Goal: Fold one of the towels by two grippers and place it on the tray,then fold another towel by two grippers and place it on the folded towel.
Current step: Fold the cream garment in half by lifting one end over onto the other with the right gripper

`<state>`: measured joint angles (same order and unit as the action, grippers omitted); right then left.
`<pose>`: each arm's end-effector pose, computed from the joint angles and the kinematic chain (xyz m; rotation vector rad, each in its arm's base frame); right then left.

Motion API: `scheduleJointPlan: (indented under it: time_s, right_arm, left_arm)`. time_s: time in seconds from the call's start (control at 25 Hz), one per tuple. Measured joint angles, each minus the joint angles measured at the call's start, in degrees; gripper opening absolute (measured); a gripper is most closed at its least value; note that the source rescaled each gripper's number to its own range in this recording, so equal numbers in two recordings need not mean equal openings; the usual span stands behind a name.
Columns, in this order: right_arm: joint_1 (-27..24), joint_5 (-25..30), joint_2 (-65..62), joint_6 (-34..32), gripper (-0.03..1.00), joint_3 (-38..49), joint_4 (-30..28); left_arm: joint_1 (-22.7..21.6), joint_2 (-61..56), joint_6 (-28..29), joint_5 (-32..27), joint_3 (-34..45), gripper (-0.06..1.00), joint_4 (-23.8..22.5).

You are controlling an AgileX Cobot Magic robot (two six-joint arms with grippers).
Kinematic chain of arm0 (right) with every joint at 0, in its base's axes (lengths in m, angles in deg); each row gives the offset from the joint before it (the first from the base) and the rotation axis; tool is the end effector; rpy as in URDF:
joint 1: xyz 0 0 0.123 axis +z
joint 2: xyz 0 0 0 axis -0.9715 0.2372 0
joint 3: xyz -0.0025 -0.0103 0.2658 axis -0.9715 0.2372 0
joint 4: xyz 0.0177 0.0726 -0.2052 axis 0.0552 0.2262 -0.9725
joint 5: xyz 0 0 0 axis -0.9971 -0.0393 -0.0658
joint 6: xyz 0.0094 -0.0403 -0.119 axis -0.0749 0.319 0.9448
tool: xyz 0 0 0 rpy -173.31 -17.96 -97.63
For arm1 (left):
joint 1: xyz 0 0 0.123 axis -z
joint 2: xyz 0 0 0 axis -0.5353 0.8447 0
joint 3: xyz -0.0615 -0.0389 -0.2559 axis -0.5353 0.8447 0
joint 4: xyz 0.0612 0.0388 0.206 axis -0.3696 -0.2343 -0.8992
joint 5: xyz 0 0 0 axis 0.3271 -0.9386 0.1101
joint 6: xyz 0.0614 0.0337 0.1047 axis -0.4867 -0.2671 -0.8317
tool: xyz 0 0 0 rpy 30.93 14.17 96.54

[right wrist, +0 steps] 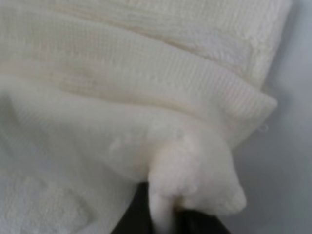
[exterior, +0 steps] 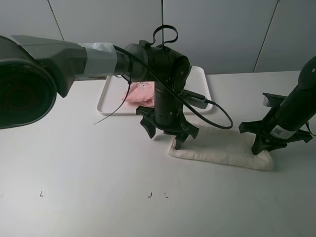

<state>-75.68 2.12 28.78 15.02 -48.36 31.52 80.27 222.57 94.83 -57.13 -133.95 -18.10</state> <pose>0.2579 0.0211 0.0681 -0.1425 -3.1244 -0.2282 0.2969 -0.3181 0.0690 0.7991 3.0005 0.0674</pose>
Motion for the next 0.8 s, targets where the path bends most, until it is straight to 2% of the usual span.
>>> scheduleJointPlan:
  time_s: [0.28, 0.8]
  right_arm:
    - [0.0, 0.63, -0.82, 0.69, 0.04, 0.0, 0.29]
    - [0.0, 8.23, -8.09, 2.4, 0.04, 0.11, 5.05]
  left_arm:
    - [0.0, 0.0, 0.0, 0.11, 0.0, 0.94, 0.13]
    - [0.0, 0.0, -0.22, 0.22, 0.0, 0.94, 0.25]
